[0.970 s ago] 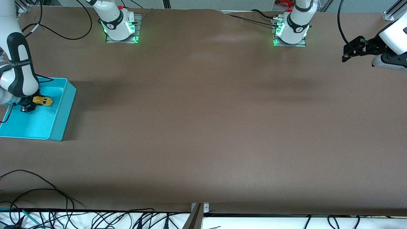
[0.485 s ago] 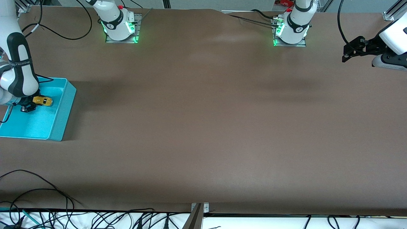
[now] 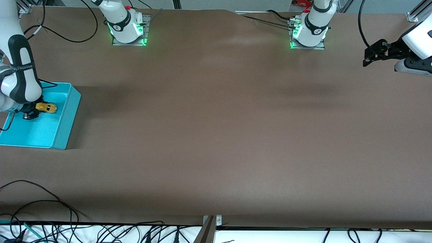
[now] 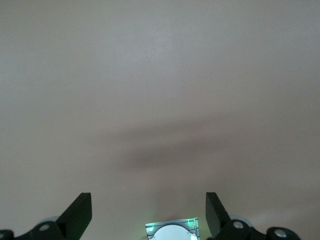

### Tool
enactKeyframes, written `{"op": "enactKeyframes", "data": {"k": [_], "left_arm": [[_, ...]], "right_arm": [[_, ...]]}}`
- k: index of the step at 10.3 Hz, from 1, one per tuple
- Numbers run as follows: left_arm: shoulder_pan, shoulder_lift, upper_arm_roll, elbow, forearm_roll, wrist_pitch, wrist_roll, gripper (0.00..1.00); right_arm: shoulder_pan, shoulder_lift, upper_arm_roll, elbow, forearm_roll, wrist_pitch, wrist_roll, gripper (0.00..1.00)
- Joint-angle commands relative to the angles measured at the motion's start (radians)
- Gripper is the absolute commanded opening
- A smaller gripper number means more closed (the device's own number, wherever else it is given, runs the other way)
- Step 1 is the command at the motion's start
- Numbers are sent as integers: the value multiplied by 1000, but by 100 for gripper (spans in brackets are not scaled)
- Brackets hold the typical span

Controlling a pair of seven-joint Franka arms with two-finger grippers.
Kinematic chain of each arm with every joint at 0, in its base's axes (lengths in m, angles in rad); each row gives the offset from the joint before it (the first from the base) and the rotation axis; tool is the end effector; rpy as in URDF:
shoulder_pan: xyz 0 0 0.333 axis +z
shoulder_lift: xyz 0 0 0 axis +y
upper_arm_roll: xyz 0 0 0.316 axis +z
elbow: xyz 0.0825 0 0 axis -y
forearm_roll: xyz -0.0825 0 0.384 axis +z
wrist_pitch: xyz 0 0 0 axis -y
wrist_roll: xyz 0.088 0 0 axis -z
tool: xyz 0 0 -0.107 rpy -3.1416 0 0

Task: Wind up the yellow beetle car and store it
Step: 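Lower the car into the cyan box and open the right gripper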

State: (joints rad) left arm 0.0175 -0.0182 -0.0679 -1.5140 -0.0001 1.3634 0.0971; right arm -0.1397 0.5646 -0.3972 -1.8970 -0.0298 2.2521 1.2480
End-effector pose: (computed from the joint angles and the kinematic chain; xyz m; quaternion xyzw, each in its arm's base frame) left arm 0.5259 -0.0269 0.6438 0.9951 -0.0735 -0.0662 0.0010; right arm 0.5314 -0.3069 0.2110 0.6435 -0.7518 -0.0381 0.1387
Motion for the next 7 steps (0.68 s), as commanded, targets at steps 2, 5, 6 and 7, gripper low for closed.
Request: {"op": "enactKeyframes", "data": {"k": [2,5,6,7], "left_arm": [[1,12,-1,26,14,-3,-7,100],[1,12,-1,26,14,-3,-7,100],[1,12,-1,26,14,-3,-7,100],[1,12,-1,26,14,-3,-7,100]], "right_arm": [[2,-92,9,-7,4,-46,79,100],[17,-185,11,51,-2,-233,82,100],[37,-209,11,109,-2,-335,80,100],[52,-209,11,192,-8,-449,77,100]]}}
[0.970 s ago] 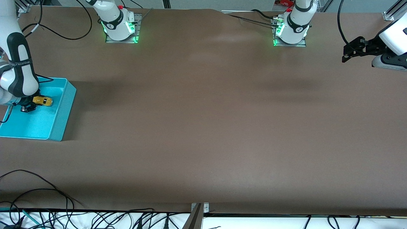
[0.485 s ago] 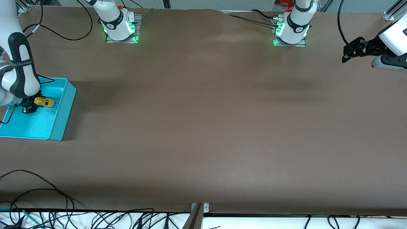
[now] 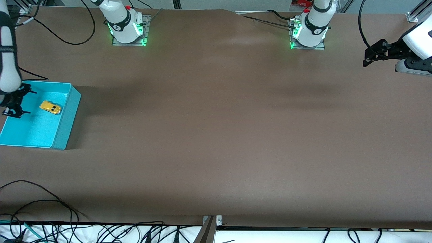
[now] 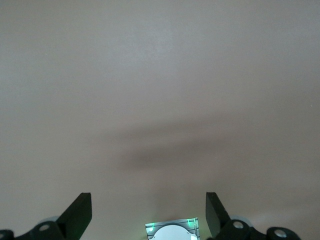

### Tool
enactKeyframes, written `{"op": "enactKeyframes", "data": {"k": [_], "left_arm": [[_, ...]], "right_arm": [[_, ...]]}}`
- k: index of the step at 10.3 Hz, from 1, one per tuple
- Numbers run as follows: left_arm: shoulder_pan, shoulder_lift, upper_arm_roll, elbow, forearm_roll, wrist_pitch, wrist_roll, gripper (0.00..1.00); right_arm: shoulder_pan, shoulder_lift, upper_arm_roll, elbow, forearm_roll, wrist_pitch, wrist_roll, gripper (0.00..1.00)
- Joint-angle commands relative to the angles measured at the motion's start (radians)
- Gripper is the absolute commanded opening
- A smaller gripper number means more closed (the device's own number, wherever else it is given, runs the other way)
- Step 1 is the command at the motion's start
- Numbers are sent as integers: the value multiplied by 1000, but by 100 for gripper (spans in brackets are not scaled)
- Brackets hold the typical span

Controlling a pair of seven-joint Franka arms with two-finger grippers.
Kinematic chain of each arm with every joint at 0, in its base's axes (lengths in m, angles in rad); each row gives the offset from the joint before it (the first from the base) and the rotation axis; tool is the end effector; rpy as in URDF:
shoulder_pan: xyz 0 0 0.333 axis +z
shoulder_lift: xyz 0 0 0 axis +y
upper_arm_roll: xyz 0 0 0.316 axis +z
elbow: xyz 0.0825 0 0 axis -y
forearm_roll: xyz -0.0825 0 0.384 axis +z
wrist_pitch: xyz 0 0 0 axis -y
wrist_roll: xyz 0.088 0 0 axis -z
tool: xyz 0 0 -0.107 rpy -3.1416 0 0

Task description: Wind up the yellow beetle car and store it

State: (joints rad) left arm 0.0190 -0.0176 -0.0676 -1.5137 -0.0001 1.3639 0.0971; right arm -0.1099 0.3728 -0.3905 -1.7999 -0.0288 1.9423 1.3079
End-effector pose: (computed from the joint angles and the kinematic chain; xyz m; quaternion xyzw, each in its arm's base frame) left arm 0.5262 -0.0260 0.6436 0.9952 -0.0726 -0.0661 0.0011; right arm 0.5475 -0.2834 0.3397 0.6221 -0.7719 -0.0605 0.1163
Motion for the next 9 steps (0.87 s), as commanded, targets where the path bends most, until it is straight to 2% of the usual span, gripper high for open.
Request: {"op": "enactKeyframes", "data": {"k": [1,3,4,5,7,8,9], "left_arm": [[-1,11,-1,26,14,-3,-7,100],[-1,11,-1,26,14,-3,-7,100],[-1,11,-1,26,14,-5,-7,100],[-1,11,-1,26,14,-3,-7,100],[-1,11,-1,26,14,-3,-7,100],[-1,11,-1,26,14,-3,-7,100],[-1,11,-1,26,15,-3,-7,100]], "right_arm": [[54,-14,4,193,-10,-246,-8,100],[119,-15,7,319,-7,-414,-129,100],[122,-18,54,373,0,-480,-213,100],[108,-44,112,385,-2,-491,-281,100],[101,-96,159,375,9,-470,-393,100],[82,-135,207,346,3,-415,-501,100],[78,-194,219,277,3,-342,-601,100]]}}
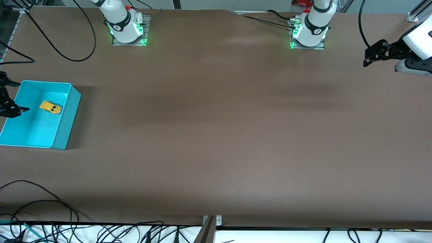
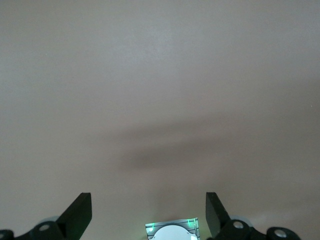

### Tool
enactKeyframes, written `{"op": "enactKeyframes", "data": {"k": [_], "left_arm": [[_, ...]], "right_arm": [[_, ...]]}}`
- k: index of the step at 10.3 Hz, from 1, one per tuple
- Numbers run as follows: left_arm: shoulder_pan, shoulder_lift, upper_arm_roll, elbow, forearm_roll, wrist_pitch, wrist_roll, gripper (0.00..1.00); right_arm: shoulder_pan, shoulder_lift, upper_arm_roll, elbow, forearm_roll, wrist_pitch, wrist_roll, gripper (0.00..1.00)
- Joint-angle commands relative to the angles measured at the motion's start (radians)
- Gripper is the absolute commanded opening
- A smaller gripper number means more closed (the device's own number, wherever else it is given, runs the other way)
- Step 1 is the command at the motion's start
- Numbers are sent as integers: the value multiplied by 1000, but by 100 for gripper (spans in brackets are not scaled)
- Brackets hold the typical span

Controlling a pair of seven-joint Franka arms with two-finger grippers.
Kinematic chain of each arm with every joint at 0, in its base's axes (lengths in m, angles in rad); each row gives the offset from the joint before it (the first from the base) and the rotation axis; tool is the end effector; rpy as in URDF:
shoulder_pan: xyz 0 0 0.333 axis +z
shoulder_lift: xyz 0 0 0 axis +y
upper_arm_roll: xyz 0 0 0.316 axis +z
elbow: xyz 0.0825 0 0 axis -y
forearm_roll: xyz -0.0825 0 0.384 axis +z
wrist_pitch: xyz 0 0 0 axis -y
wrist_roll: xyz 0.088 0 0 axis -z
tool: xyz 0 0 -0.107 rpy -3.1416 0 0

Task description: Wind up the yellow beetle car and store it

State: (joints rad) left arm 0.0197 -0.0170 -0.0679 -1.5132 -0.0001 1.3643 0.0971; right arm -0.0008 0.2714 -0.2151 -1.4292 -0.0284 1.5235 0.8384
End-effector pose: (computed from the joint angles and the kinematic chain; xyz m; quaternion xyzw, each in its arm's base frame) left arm 0.5264 -0.0258 0.6436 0.9952 -0.0724 -0.0659 0.0011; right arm 0.6105 -0.1207 0.5302 0.8612 -0.4991 -0.0680 0.0671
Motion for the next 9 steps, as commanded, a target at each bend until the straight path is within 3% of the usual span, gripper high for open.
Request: {"op": "enactKeyframes", "data": {"k": [1,3,6,9], "left_arm": [[-1,11,-1,25,15,-4,-5,100],[-1,11,-1,25,15,-5,-5,100],[-1,11,-1,25,15,-4,-5,100],[-3,11,-1,25,15,-4,-3,100]], "right_arm": [[-33,-148,72,-147,2,125,-253,100],[-45,-218,129,-197,2,126,-509,100],[-60,-270,204,-223,2,118,-729,100],[-57,-270,214,-217,2,70,-782,100]]}}
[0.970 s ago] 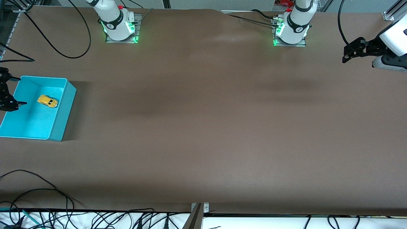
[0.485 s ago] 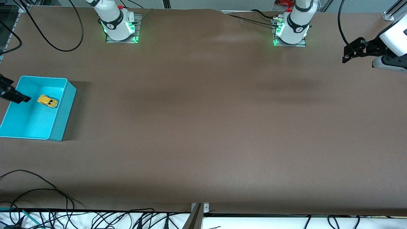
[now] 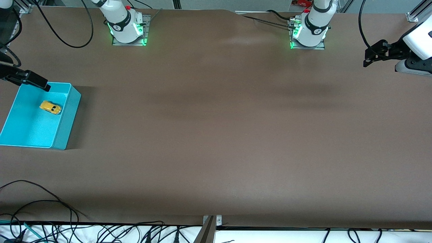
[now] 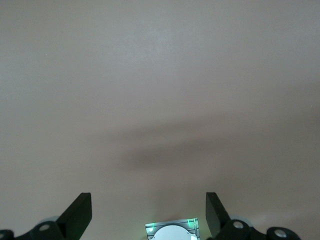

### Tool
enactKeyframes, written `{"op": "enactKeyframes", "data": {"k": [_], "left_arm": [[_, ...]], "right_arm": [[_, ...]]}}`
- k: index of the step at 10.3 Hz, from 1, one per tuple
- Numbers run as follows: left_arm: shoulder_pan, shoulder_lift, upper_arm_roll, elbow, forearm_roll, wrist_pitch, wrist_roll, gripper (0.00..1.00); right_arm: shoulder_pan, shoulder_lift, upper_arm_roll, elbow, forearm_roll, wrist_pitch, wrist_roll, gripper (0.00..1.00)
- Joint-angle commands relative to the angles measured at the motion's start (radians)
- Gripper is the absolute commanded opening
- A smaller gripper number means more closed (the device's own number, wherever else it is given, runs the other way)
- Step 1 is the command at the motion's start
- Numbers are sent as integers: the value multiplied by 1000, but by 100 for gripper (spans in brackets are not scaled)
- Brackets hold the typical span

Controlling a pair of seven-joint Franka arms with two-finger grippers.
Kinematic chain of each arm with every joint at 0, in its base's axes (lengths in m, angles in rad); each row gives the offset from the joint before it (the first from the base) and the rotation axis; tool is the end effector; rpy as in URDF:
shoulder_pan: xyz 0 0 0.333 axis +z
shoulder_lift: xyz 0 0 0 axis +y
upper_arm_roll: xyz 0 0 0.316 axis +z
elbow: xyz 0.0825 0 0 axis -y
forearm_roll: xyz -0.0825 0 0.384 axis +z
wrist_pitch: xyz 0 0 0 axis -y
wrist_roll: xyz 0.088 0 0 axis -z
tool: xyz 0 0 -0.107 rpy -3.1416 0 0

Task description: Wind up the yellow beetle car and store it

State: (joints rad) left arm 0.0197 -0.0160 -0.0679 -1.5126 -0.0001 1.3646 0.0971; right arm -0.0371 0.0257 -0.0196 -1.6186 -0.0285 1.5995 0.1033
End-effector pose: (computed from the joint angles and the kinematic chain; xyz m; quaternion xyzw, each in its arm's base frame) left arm 0.5268 -0.0258 0.6433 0.9952 -0.0724 -0.0660 0.0011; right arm 0.5617 -0.0347 0.5901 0.9965 -0.0792 -0.0221 0.0150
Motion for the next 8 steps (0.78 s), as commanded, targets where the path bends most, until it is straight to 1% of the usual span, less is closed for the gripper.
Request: {"op": "enactKeyframes", "data": {"k": [1,8], "left_arm": [[-1,10,-1,25,14,-5,-4,100],[0,11,0,25,26,-2,4,100]], "right_arm": [[-21,-24,23,-24,2,-6,-48,100],[-20,-29,41,-20,1,-32,-74,100]]}}
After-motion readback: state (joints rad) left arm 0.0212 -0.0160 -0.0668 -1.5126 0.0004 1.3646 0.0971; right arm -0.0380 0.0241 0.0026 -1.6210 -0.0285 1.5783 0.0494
